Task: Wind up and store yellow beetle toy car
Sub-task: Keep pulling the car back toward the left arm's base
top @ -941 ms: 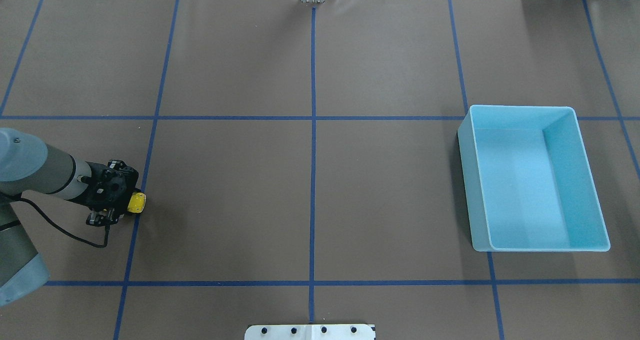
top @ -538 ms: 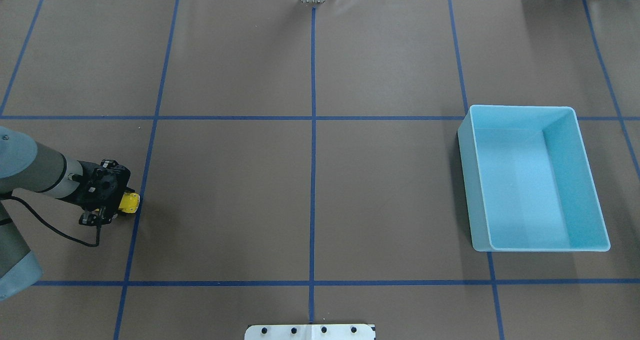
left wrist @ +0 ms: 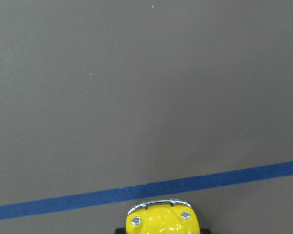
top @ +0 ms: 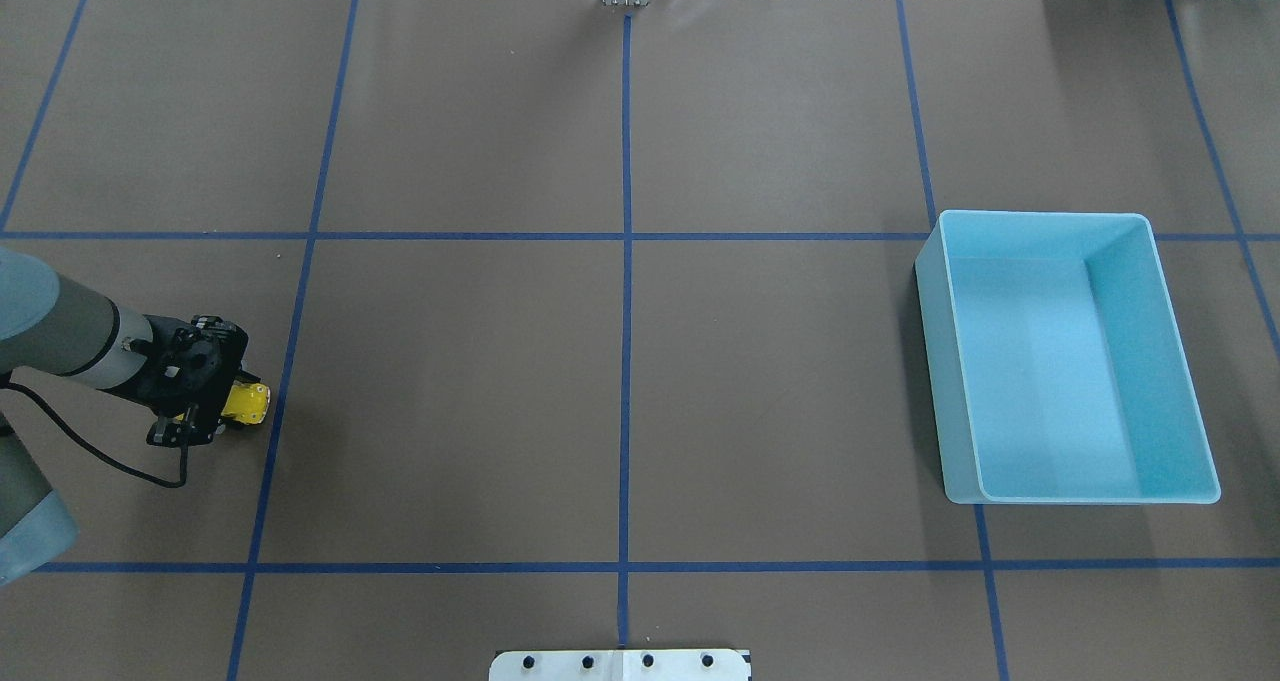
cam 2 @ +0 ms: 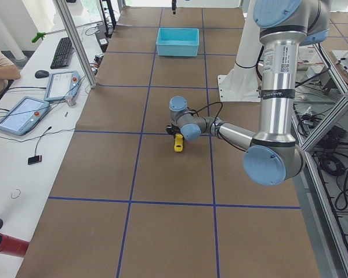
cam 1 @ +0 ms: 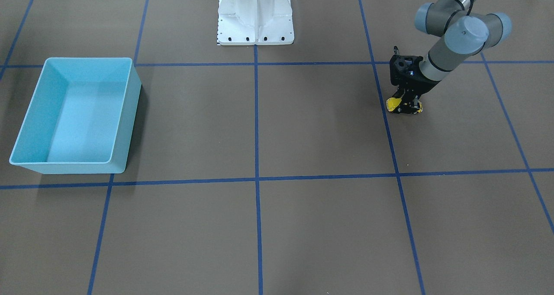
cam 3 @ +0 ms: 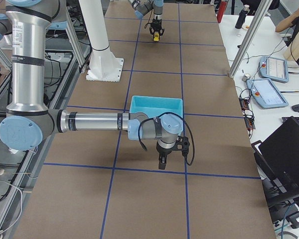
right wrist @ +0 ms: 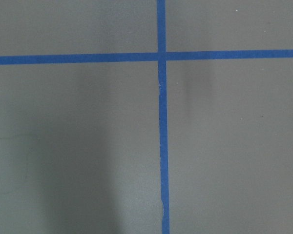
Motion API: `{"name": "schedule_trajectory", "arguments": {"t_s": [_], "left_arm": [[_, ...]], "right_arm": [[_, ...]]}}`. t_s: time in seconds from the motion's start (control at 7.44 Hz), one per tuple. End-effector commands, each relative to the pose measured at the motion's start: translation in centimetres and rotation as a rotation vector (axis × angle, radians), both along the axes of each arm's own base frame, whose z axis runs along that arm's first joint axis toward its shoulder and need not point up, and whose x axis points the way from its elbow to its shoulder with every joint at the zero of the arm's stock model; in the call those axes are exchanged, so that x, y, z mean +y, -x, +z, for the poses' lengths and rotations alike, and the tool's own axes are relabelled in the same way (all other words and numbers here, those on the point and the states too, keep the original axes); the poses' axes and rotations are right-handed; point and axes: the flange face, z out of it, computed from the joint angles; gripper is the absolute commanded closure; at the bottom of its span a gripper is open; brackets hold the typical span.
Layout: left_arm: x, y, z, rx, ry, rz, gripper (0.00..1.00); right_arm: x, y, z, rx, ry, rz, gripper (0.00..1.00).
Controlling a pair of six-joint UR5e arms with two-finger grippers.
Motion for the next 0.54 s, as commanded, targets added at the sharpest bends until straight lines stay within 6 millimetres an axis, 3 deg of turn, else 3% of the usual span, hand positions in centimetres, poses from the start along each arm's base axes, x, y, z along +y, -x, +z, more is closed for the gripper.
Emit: {"name": "schedule_trajectory", "arguments": {"t_s": [0.0,0.4], "left_arm": [[0.08,0.40,0.64,0.005,0.001,0.000,1.00],[0.31,1.08,1.19,0.014,0.007,0.002,1.00]], "right_arm": [[-0.02,0.01,-0.13,-0.002,-0.002,0.000,0.01],[-0.09,0.02,-0.21,-0.002,-0.004,0.000,0.01]]}}
